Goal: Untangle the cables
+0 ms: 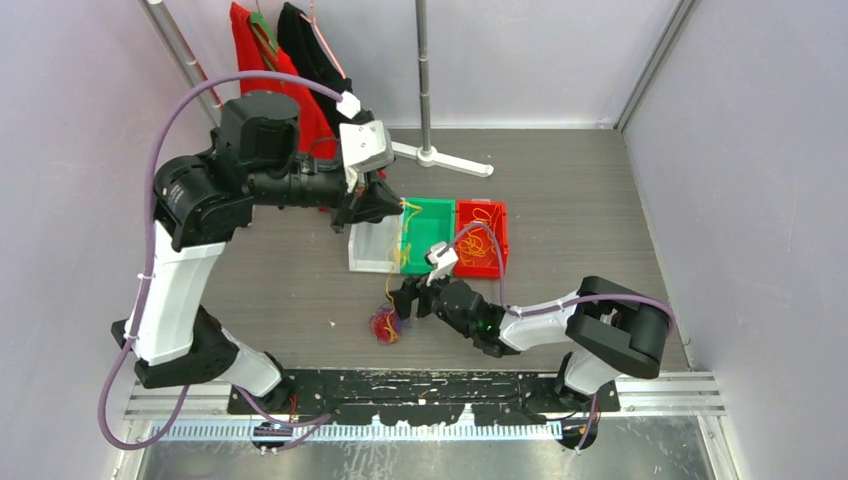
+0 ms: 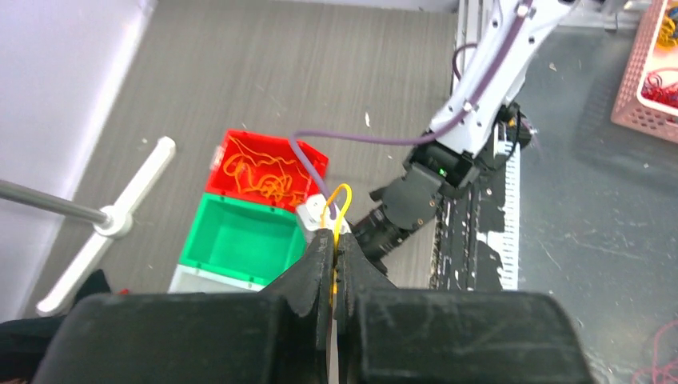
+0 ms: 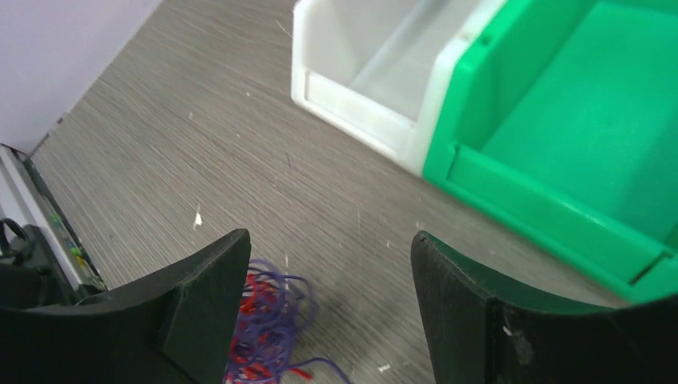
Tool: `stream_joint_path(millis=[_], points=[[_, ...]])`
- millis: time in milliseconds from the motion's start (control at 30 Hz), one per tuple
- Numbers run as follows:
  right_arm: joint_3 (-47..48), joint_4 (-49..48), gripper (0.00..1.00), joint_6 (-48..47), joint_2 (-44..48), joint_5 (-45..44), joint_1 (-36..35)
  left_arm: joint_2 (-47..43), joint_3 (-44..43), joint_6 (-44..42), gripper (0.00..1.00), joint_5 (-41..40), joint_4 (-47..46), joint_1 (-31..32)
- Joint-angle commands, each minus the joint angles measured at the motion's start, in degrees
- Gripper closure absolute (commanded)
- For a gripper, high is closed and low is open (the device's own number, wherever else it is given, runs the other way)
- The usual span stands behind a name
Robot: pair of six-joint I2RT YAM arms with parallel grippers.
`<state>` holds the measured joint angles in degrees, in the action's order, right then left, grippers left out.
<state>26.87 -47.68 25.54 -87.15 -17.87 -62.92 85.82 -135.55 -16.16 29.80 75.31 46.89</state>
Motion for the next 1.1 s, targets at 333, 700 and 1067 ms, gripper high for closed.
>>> stream_joint_path(millis=[333,700,1067], points=[[-5.8,-5.5,0.26,1.3,1.6,-6.8,-3.3,-3.8,-5.3,-0.1,1.0,-5.7,-14.9,0.3],[-5.3,14.5,0.16,-8.9,28.5,-7.0,-3.4,-6.8,3.3,0.8,1.0,-4.3,-14.8,0.3],[5.6,19.9,0.07,-14.7,29.2,11.9,-3.4,-4.3,0.1,0.9,1.0,-4.3,-13.6,0.3]])
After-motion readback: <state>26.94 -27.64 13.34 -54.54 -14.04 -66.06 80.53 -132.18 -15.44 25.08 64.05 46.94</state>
